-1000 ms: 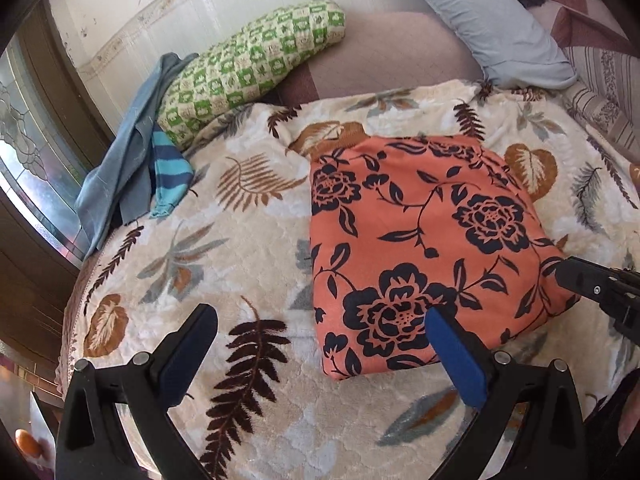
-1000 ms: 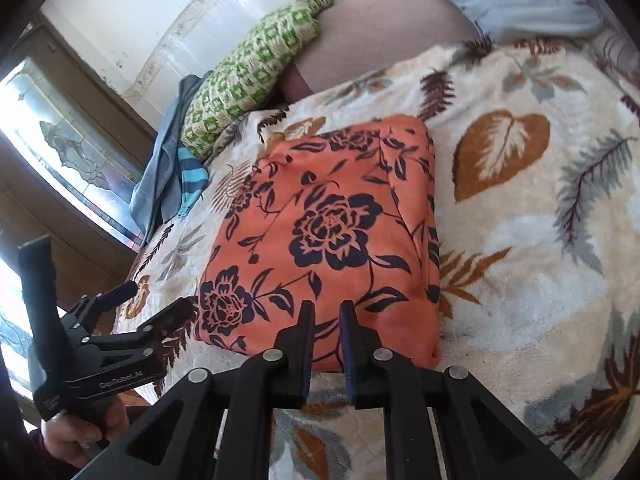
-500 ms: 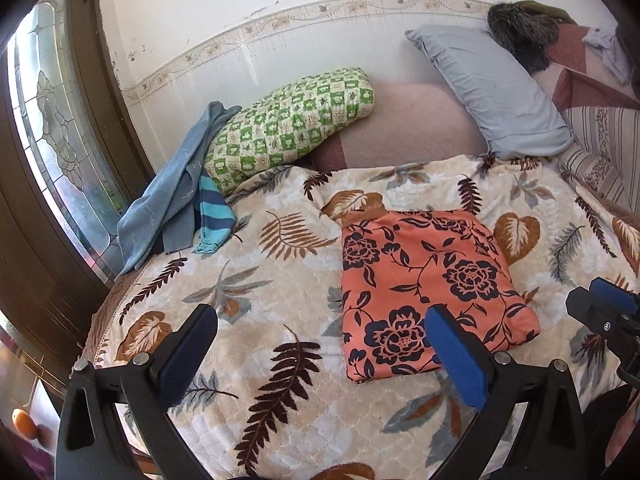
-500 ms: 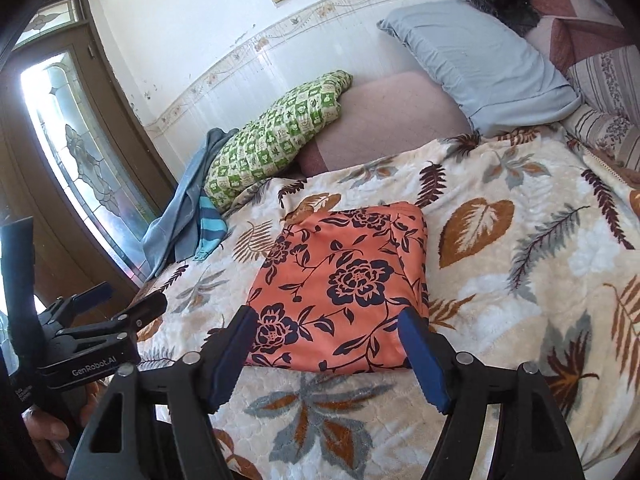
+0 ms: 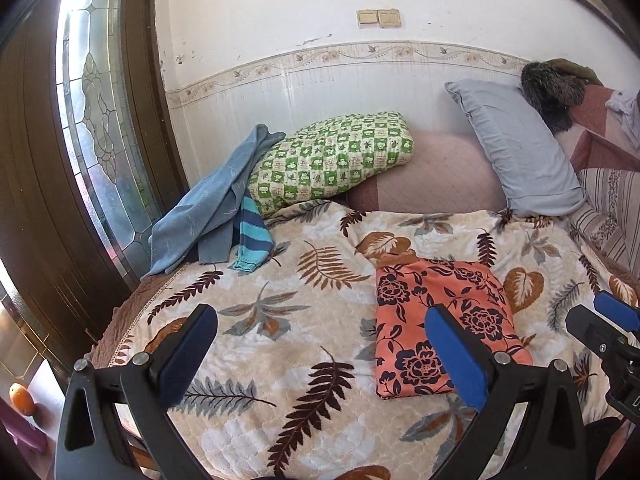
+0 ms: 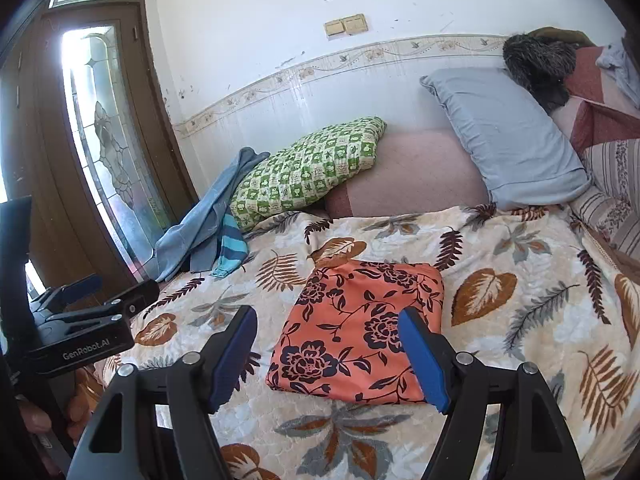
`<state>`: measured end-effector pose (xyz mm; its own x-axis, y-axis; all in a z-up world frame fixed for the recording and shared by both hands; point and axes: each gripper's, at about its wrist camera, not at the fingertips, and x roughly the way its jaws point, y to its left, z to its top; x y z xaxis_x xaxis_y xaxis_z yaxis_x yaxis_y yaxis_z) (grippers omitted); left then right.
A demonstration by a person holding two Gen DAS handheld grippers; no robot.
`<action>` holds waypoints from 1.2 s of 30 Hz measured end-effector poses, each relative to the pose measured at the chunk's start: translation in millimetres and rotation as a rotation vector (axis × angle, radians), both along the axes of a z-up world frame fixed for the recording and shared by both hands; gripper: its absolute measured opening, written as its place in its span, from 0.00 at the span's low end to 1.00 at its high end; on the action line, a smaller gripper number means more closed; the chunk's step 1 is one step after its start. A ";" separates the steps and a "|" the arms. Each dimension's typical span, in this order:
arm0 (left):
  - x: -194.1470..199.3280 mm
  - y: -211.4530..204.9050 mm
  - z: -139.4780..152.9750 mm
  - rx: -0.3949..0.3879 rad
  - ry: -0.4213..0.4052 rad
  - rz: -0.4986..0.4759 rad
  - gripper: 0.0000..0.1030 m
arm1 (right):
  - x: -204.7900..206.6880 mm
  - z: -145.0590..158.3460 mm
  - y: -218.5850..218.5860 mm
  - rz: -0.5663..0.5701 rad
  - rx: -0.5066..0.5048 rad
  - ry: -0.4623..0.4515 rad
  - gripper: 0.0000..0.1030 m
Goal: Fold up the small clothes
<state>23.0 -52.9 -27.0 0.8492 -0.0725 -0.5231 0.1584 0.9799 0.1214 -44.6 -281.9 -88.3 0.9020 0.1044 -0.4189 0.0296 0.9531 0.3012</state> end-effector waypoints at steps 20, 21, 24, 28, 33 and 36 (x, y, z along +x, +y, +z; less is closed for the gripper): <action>-0.7 38.7 6.0 -0.065 -0.010 0.026 1.00 | 9.5 17.7 31.4 0.049 -0.096 -0.010 0.74; -0.1 38.8 6.5 -0.064 -0.011 0.029 1.00 | 9.3 18.0 33.0 0.051 -0.099 -0.011 0.74; -2.4 42.6 6.6 -0.070 -0.011 0.036 1.00 | 9.0 18.3 36.3 0.059 -0.110 -0.008 0.74; -5.3 45.3 6.0 -0.070 -0.014 0.052 1.00 | 7.4 17.9 38.7 0.064 -0.120 -0.008 0.74; -7.6 48.4 4.6 -0.064 -0.015 0.076 1.00 | 5.9 17.9 39.5 0.067 -0.125 -0.009 0.74; -7.2 50.8 3.2 -0.070 -0.007 0.091 1.00 | 4.5 17.7 41.0 0.070 -0.128 -0.008 0.74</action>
